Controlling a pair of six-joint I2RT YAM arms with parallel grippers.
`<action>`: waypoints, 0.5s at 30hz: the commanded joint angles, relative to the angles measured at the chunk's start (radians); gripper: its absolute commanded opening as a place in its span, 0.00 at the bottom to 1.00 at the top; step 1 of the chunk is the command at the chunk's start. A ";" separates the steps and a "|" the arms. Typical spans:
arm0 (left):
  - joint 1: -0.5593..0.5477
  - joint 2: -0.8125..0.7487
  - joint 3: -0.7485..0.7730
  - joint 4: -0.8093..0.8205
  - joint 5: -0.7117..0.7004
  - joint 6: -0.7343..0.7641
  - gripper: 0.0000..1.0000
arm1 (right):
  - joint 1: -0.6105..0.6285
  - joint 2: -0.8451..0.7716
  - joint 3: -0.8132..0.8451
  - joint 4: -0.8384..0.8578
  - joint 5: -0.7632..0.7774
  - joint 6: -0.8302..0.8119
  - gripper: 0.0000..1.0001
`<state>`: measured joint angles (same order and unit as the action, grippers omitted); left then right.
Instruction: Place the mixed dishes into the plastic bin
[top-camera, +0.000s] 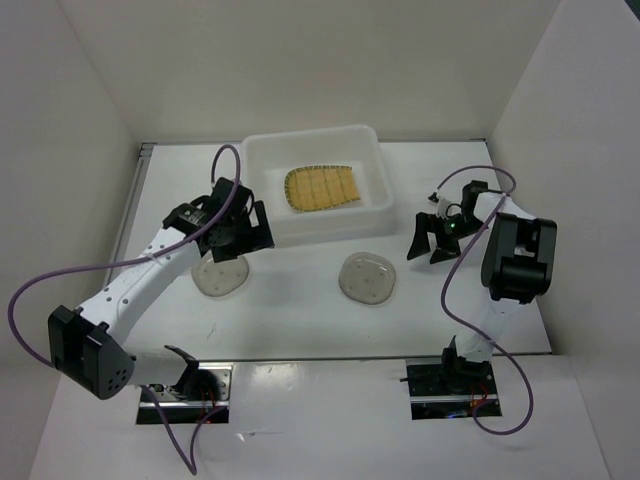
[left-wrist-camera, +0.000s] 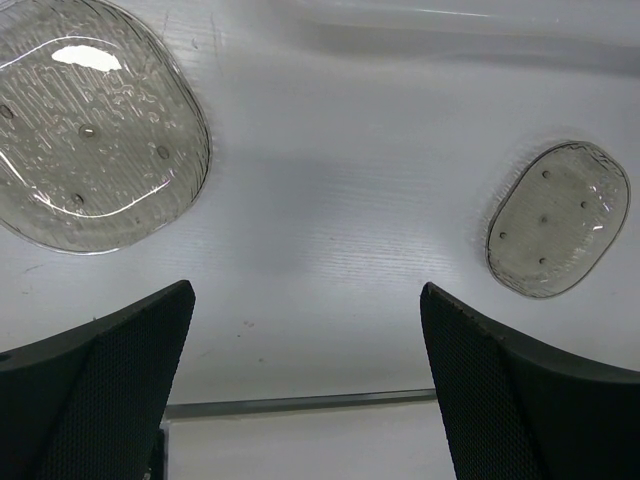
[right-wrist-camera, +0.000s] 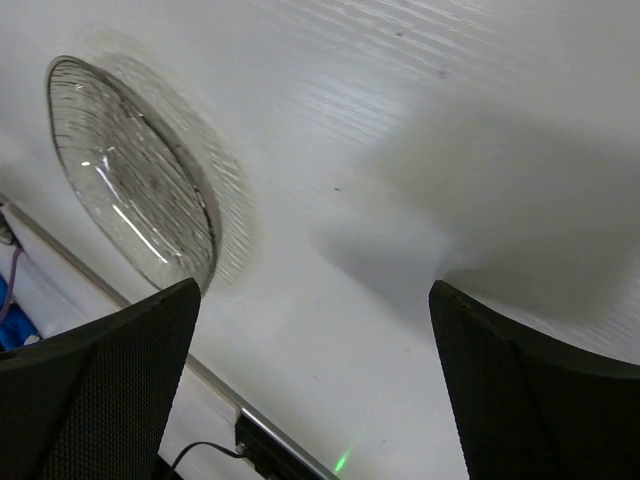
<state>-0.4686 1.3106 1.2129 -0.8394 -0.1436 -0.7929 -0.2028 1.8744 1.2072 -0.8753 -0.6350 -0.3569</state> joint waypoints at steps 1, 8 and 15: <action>0.002 -0.031 -0.032 0.003 0.004 -0.016 1.00 | -0.024 -0.058 -0.011 0.048 0.066 0.004 1.00; 0.011 -0.020 -0.023 0.013 0.013 0.003 1.00 | 0.028 -0.026 -0.020 0.025 0.011 -0.014 0.97; 0.012 -0.031 -0.022 0.004 0.004 0.003 1.00 | 0.161 0.025 -0.020 0.025 -0.020 0.004 0.48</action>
<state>-0.4648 1.3014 1.1824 -0.8371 -0.1425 -0.7906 -0.0620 1.8759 1.1961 -0.8619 -0.6254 -0.3595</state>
